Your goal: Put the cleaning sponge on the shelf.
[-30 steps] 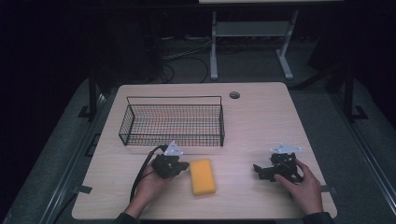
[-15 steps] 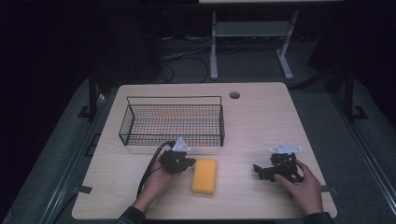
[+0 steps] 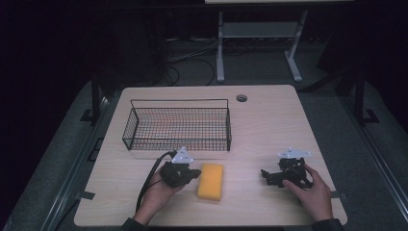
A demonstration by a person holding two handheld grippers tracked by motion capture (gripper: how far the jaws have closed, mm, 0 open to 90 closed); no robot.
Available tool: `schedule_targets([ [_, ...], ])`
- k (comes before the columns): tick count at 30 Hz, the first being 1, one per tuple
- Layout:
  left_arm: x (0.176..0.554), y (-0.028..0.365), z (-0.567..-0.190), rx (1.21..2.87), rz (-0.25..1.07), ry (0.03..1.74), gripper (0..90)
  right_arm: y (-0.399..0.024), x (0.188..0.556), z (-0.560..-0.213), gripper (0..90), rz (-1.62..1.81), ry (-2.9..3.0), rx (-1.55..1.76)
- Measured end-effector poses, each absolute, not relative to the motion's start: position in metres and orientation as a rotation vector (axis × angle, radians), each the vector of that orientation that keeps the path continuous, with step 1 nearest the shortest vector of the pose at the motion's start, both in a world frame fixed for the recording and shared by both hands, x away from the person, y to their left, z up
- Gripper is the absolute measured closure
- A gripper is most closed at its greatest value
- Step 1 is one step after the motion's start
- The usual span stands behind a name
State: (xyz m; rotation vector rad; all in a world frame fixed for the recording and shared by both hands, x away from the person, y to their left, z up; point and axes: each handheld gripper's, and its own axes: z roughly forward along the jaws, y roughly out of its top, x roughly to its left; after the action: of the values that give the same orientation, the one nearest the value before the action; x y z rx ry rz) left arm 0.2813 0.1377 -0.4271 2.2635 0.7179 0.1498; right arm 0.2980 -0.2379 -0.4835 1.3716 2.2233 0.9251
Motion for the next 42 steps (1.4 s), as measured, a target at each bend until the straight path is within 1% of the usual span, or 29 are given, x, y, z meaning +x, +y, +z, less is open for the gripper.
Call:
schedule_targets([
  [7,0.264,0.131,-0.428,2.250,0.097,0.696,89.7,-0.238,0.298,-0.484,0.0,0.925,2.223,1.372],
  [13,0.257,0.122,-0.433,2.288,0.078,0.668,89.7,-0.238,0.298,-0.484,0.0,0.925,2.224,1.372],
  [31,0.264,0.139,-0.436,2.300,0.082,0.720,89.7,-0.238,0.298,-0.484,0.0,0.925,2.224,1.372],
  [42,0.272,0.156,-0.434,2.292,0.124,0.781,89.7,-0.238,0.298,-0.484,0.0,0.925,2.223,1.372],
])
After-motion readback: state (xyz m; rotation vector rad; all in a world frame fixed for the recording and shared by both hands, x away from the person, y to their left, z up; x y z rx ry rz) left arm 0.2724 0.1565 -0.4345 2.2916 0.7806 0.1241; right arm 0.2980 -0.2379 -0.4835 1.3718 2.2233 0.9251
